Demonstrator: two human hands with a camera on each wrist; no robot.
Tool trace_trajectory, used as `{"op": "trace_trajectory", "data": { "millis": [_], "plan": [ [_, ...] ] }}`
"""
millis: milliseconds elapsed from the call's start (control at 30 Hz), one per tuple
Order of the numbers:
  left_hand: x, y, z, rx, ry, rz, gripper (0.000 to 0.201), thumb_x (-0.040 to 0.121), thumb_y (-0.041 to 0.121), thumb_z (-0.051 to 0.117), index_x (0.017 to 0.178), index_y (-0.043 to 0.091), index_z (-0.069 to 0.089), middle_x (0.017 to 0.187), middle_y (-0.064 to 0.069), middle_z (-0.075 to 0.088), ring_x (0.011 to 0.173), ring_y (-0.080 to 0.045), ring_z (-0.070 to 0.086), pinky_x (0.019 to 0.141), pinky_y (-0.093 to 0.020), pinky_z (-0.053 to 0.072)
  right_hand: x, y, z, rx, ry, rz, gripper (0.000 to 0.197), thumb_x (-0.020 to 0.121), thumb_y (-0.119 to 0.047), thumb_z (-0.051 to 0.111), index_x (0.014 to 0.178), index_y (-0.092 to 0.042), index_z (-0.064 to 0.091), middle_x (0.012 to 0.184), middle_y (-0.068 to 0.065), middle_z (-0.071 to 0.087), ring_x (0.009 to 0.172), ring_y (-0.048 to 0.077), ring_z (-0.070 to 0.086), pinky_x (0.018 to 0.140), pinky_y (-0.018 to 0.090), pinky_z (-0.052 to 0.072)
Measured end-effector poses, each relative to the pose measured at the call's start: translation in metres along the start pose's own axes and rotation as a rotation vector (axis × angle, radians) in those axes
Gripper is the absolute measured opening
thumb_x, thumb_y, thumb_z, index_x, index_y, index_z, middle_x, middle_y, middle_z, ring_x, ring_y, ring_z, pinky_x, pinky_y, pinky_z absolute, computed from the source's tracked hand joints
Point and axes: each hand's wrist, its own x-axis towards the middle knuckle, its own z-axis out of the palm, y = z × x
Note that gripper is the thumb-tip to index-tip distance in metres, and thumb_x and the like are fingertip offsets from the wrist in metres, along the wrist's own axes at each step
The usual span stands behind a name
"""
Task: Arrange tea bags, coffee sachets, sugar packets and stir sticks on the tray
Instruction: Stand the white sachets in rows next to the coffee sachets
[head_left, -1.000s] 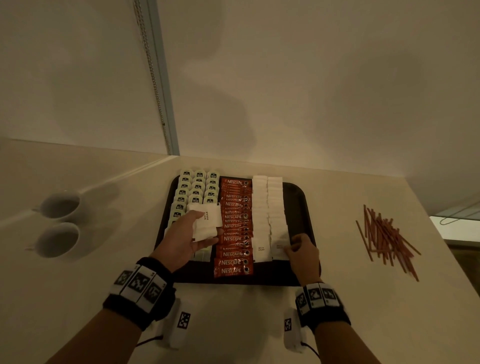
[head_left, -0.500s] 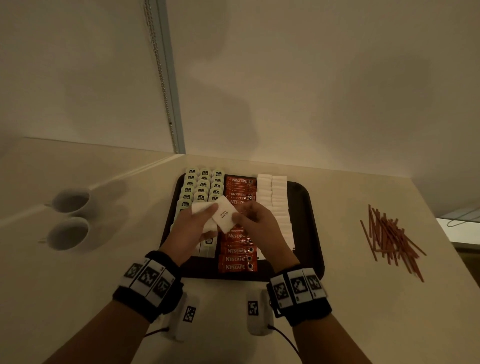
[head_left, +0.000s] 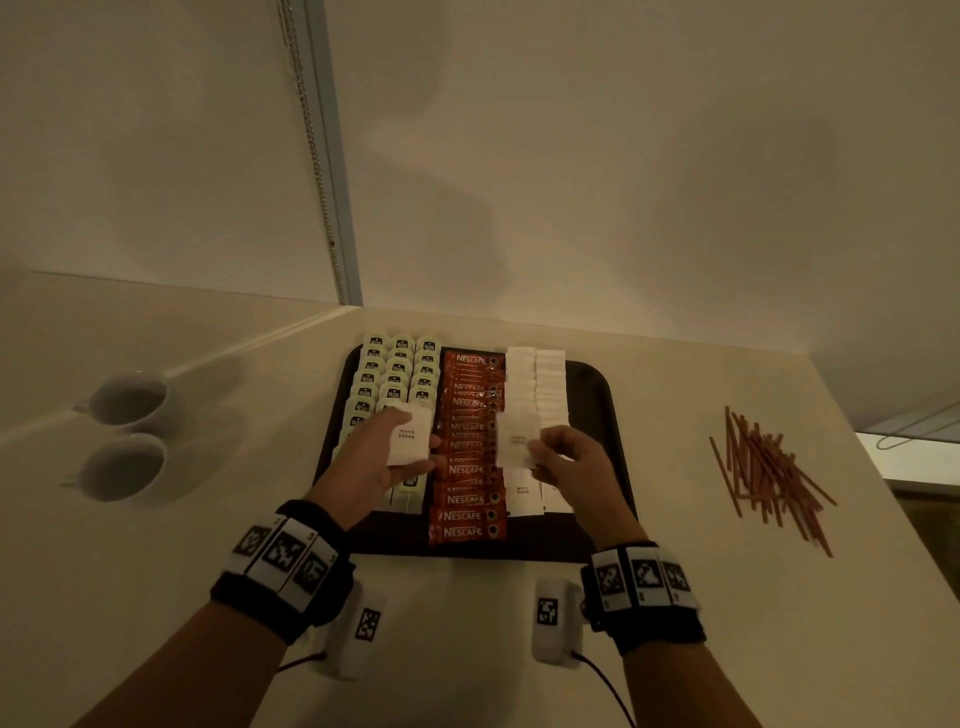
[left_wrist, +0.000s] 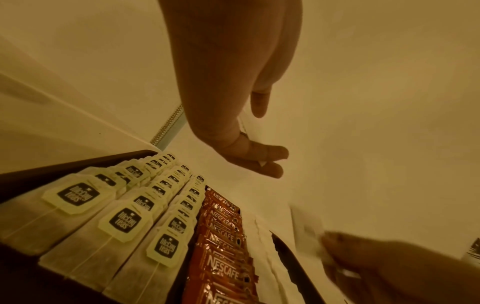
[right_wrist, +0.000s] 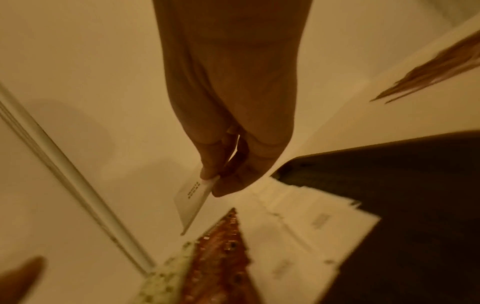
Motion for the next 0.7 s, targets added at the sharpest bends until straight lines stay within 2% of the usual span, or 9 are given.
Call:
{"op": "trace_trajectory", "data": {
  "millis": [100,167,267,367,500,567,633,700],
  "plan": [
    [0.003,0.001,-0.005,-0.07,0.029,-0.01,0.032,0.099,0.015,0.04,0.128,0.002,0.044,0.096,-0.025,0.061,0.079,-0.035,0.062,0.05,-0.026,0.057,0.003,0.032,-0.019,-0.271,0.081,0.086,0.01,0.091,-0.014,0.059,0.1,-0.011,0.057,0.103,0.007,0.063,0.084,0.014,0.063,0.062,0.019,0.053],
    [0.004,0.0,-0.007,-0.102,0.037,-0.013,0.037,0.098,0.013,0.04,0.133,0.001,0.042,0.101,-0.026,0.06,0.084,-0.037,0.061,0.049,-0.027,0.057,0.002,0.051,-0.024,-0.393,0.08,0.14,0.01,0.091,-0.017,0.06,0.1,-0.014,0.057,0.103,0.004,0.062,0.084,0.013,0.062,0.071,0.025,0.055],
    [0.004,0.0,-0.008,-0.129,0.032,-0.016,0.037,0.098,0.012,0.04,0.134,0.002,0.041,0.098,-0.025,0.06,0.085,-0.037,0.061,0.052,-0.029,0.059,-0.003,0.069,-0.021,-0.427,0.056,0.2,0.012,0.09,-0.018,0.06,0.102,-0.015,0.057,0.097,-0.001,0.061,0.085,0.014,0.062,0.081,0.033,0.055],
    [0.004,0.0,-0.009,-0.143,0.026,-0.016,0.035,0.098,0.011,0.04,0.132,0.003,0.041,0.097,-0.024,0.06,0.087,-0.037,0.061,0.059,-0.033,0.058,-0.005,0.076,-0.015,-0.401,0.066,0.212,0.016,0.09,-0.016,0.061,0.105,-0.012,0.058,0.092,-0.005,0.059,0.088,0.014,0.061,0.083,0.032,0.054],
    [0.003,0.0,-0.009,-0.155,0.031,-0.018,0.029,0.099,0.011,0.039,0.127,0.005,0.043,0.097,-0.023,0.06,0.09,-0.038,0.06,0.059,-0.033,0.059,-0.002,0.083,-0.009,-0.415,0.092,0.202,0.013,0.088,-0.016,0.063,0.101,-0.013,0.059,0.094,-0.003,0.059,0.093,0.016,0.061,0.088,0.033,0.053],
    [0.002,0.0,-0.009,-0.164,0.029,-0.023,0.027,0.099,0.012,0.038,0.125,0.007,0.043,0.097,-0.023,0.06,0.091,-0.038,0.059,0.058,-0.034,0.059,-0.001,0.086,-0.007,-0.433,0.116,0.185,0.013,0.087,-0.015,0.065,0.099,-0.012,0.06,0.093,-0.003,0.058,0.092,0.015,0.06,0.084,0.028,0.051],
    [0.002,-0.001,-0.01,-0.172,0.031,-0.027,0.027,0.099,0.014,0.038,0.125,0.008,0.043,0.099,-0.023,0.059,0.096,-0.039,0.058,0.057,-0.035,0.06,-0.001,0.086,-0.005,-0.476,0.139,0.155,0.012,0.086,-0.016,0.066,0.095,-0.014,0.058,0.089,-0.004,0.057,0.088,0.012,0.058,0.076,0.019,0.048],
    [0.001,-0.001,-0.009,-0.166,0.024,-0.03,0.027,0.1,0.016,0.038,0.125,0.008,0.043,0.102,-0.024,0.057,0.1,-0.04,0.056,0.053,-0.033,0.059,-0.002,0.087,-0.002,-0.533,0.149,0.124,0.012,0.086,-0.017,0.066,0.091,-0.015,0.056,0.086,-0.004,0.057,0.083,0.011,0.058,0.073,0.019,0.049]
  ]
}}
